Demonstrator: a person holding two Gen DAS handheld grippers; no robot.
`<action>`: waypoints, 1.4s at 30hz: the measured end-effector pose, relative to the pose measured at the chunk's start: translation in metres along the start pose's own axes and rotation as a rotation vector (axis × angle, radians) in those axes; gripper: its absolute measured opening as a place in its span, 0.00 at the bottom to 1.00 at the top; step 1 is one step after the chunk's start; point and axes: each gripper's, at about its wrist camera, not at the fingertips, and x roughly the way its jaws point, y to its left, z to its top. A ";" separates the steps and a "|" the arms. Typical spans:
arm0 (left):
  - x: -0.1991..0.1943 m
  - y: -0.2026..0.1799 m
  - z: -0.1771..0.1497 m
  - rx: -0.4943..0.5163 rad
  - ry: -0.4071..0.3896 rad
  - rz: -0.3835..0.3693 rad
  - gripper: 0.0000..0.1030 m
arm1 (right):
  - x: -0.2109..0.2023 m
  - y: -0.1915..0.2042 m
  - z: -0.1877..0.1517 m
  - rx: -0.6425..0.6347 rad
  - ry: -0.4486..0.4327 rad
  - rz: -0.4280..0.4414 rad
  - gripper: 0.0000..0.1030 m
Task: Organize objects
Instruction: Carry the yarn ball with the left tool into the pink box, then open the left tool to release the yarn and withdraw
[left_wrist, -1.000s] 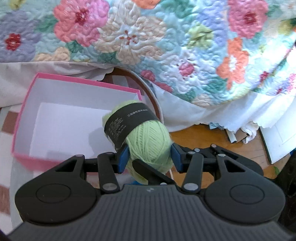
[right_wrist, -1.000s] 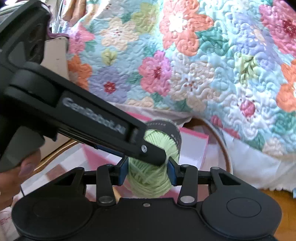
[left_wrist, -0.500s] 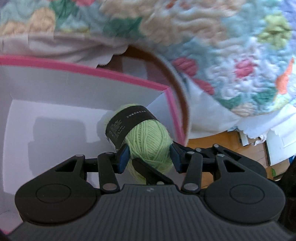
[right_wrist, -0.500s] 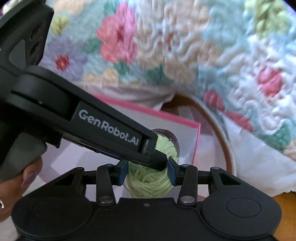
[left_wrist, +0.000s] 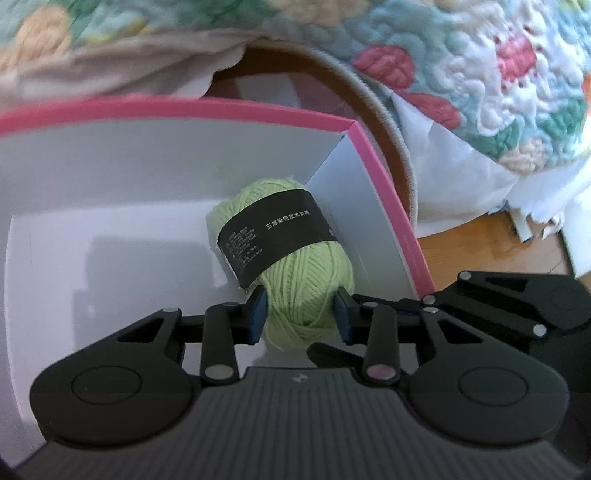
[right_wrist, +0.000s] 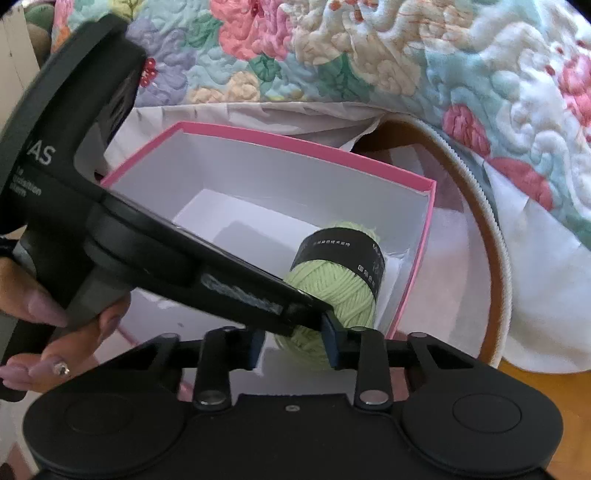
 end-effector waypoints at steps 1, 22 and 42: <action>0.001 0.000 0.002 0.005 0.002 0.002 0.36 | 0.002 0.003 0.000 -0.021 -0.001 -0.030 0.32; 0.005 0.011 0.006 -0.154 0.033 0.000 0.37 | -0.006 -0.022 -0.017 0.129 -0.070 0.005 0.34; -0.145 -0.029 -0.033 -0.011 0.010 0.229 0.63 | -0.071 0.020 -0.035 0.182 -0.136 0.090 0.55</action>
